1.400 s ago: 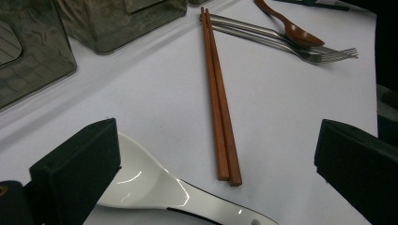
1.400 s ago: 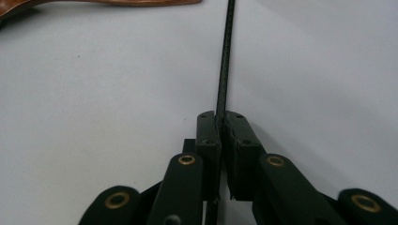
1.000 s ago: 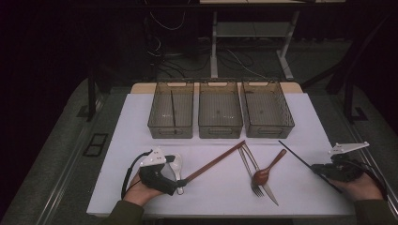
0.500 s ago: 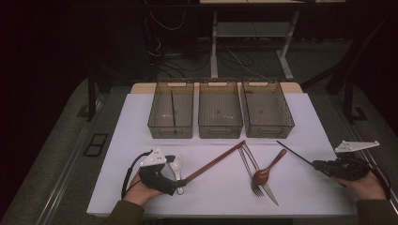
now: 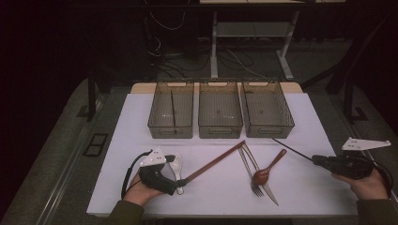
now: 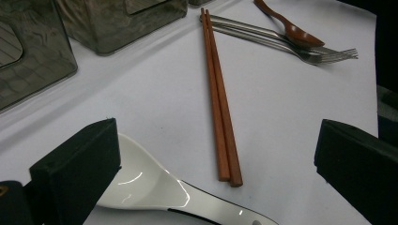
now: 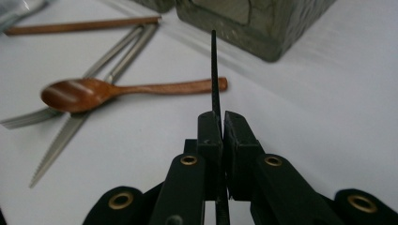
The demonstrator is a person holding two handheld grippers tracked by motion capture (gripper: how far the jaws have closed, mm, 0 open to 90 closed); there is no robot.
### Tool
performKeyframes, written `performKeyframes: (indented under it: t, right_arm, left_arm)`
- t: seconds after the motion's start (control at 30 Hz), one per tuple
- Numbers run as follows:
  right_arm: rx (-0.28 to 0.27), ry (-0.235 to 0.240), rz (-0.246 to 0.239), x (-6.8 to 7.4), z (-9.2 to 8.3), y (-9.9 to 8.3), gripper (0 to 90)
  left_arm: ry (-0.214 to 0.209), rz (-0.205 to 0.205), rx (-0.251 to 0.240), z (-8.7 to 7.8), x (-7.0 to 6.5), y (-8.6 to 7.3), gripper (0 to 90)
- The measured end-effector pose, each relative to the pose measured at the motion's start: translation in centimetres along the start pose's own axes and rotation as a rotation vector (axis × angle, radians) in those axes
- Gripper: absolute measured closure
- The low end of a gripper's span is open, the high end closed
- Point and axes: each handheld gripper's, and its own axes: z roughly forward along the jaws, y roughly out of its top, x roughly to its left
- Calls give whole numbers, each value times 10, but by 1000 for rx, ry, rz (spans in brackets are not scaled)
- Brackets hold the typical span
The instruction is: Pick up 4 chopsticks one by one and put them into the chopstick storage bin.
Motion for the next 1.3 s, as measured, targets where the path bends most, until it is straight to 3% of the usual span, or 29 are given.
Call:
performKeyframes:
  t: [0.27,0.6,0.87,1.07,1.3]
  right_arm:
    - [-33,53,-3,6,3,7,856]
    - [-46,104,-43,18,16,21,855]
    - [-67,142,-65,28,24,33,855]
    - [-57,145,-70,34,34,44,855]
    - [-44,153,-89,42,49,60,855]
  left_arm:
    - [0,-1,-4,1,0,0,0]
    - [-1,-7,-4,1,1,-1,0]
    - [35,-27,-9,1,1,-2,0]
    - [64,-29,-2,3,0,-1,0]
    - [57,-9,11,4,-1,-2,0]
